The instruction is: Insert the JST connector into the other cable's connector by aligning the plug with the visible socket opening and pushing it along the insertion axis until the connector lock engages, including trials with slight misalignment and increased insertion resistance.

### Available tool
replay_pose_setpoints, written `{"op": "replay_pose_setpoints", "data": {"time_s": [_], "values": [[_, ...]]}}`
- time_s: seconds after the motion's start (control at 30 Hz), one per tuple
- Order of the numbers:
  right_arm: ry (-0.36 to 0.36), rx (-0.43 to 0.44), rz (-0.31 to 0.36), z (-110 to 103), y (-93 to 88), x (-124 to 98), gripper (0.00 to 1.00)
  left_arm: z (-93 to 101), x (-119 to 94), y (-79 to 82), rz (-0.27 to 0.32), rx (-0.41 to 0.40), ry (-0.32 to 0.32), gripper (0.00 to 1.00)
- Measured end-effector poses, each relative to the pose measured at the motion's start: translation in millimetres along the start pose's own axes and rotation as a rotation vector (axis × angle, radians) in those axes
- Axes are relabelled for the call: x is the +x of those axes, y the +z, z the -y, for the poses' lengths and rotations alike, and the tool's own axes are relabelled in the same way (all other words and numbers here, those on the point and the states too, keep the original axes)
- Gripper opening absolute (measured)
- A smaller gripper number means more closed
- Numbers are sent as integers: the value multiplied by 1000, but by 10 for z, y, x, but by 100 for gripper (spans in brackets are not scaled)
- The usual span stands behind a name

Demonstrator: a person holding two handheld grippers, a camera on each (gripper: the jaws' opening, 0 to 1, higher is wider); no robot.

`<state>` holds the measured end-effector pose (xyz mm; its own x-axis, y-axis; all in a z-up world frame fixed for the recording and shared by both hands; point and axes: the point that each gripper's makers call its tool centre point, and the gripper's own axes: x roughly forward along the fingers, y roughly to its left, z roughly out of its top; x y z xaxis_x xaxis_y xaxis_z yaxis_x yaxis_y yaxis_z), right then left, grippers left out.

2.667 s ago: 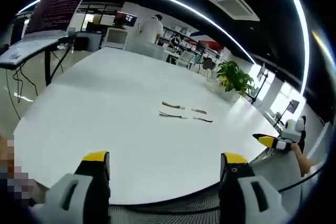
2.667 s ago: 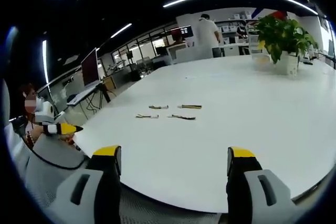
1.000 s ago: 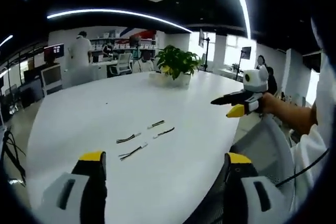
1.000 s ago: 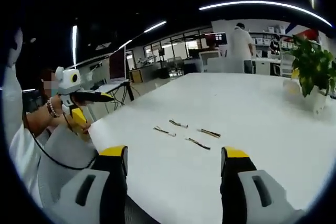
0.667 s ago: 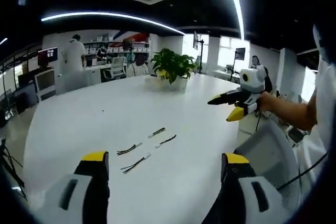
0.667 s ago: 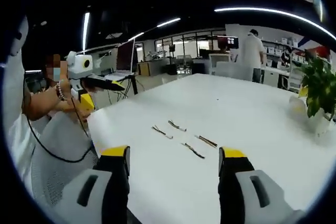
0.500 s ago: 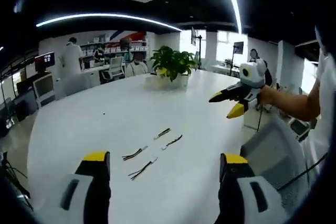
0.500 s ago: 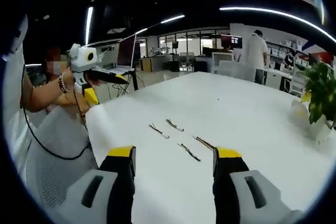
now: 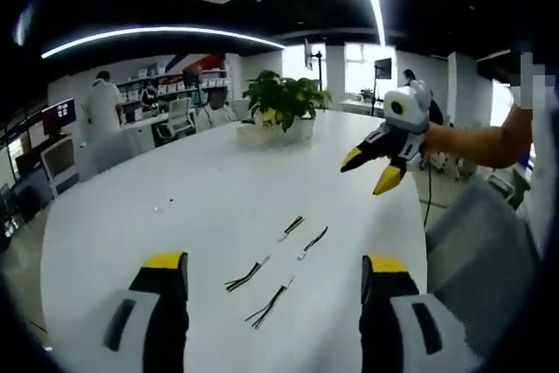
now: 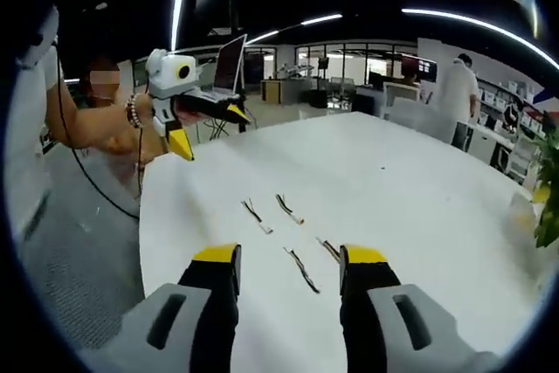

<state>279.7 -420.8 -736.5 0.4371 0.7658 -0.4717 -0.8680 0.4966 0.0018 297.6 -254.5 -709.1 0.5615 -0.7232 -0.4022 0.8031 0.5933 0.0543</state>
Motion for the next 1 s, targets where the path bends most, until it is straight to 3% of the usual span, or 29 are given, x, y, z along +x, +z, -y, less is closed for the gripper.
{"op": "replay_pose_setpoints", "data": {"time_s": [0.1, 0.2, 0.3, 0.47, 0.57, 0.67, 0.77, 0.87, 1.0], "values": [[8, -8, -22, 110, -49, 130, 45, -104, 110, -21, 11, 47, -13, 73], [20, -20, -25, 201, -74, 251, 44, -169, 204, -45, 18, 54, -26, 75], [30, -32, -34, 281, -105, 364, 44, -151, 317, -36, 60, 26, -93, 74], [66, -16, -9, 413, -122, 601, 33, -234, 576, -168, 48, 61, -141, 69], [95, -22, -7, 437, -146, 728, 26, -205, 703, -163, 86, 43, -191, 62], [126, -36, 0, 434, -173, 846, 25, -219, 864, -254, 72, 35, -206, 61], [156, -43, -14, 435, -249, 970, 23, -205, 996, -379, 57, 49, -233, 50], [166, -56, -42, 458, -342, 1043, 22, -188, 1103, -483, 36, 38, -253, 48], [183, -56, -43, 484, -417, 1121, 19, -127, 1199, -611, 13, 89, -292, 35]]}}
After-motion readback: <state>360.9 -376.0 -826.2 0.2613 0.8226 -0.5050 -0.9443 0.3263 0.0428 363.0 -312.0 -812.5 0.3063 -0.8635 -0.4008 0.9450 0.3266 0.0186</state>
